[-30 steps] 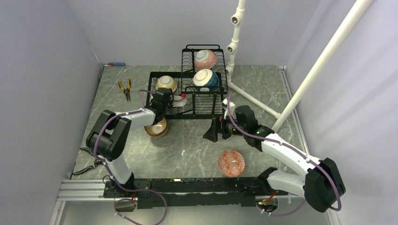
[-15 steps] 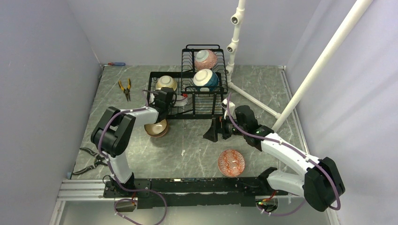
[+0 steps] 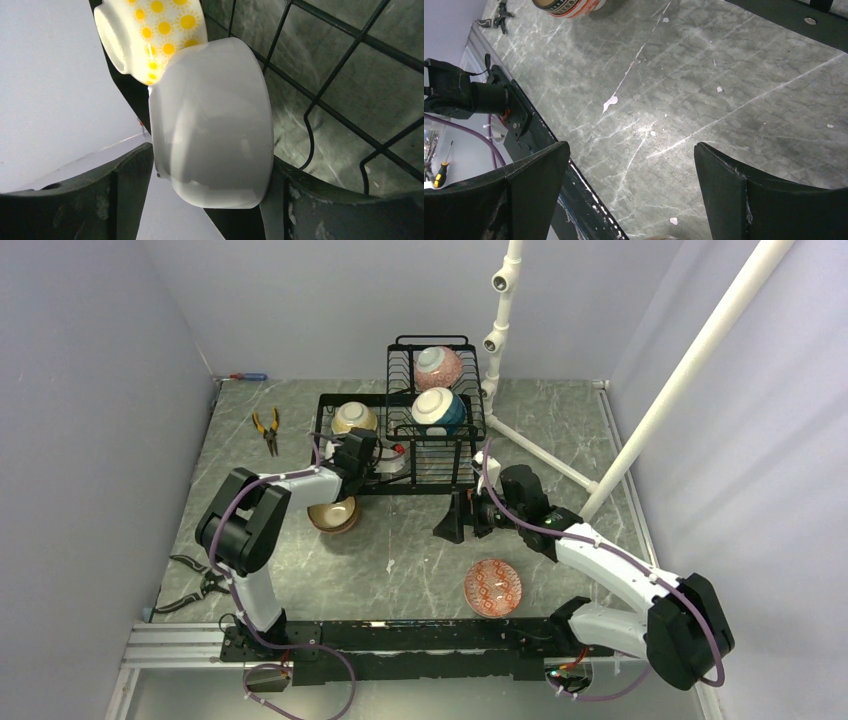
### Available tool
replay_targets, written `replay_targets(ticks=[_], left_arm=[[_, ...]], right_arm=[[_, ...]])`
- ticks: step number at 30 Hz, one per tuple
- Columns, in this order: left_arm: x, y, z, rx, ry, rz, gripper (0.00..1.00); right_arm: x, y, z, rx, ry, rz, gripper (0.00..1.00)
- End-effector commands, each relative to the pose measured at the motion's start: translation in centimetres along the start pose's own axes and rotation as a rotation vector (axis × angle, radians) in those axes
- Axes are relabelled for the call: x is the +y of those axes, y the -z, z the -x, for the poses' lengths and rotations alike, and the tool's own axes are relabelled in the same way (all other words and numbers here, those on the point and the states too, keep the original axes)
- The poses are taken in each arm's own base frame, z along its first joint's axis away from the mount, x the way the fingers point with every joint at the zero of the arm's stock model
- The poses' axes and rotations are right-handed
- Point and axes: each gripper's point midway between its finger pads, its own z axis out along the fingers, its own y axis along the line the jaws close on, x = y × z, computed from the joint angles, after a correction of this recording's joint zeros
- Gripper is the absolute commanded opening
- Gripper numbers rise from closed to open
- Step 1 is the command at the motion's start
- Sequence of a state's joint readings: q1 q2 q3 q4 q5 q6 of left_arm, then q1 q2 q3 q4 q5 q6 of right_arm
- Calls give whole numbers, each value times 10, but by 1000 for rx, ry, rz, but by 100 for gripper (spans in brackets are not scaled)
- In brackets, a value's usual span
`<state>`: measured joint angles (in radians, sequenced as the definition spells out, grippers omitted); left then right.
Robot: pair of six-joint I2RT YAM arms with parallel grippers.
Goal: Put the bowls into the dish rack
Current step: Turn the bowl upside down on the dish rack.
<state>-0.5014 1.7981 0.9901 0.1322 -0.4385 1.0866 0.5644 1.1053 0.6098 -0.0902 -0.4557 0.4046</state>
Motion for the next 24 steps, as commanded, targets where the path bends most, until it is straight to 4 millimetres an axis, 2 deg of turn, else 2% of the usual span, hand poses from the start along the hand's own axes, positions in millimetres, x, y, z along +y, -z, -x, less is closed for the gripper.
replay_targets(ticks=[1, 10, 14, 18, 24], left_arm=[[5, 12, 10, -33, 13, -27, 78], [14, 23, 9, -33, 18, -25, 83], [19, 36, 9, -53, 17, -34, 84], [28, 50, 11, -105, 54, -16, 89], [31, 63, 12, -148, 65, -22, 93]], right_arm=[[4, -2, 6, -14, 10, 25, 100], [4, -2, 6, -11, 6, 26, 100], [3, -3, 6, -11, 2, 27, 100], [3, -4, 6, -5, -1, 30, 100], [6, -6, 6, -1, -8, 44, 100]])
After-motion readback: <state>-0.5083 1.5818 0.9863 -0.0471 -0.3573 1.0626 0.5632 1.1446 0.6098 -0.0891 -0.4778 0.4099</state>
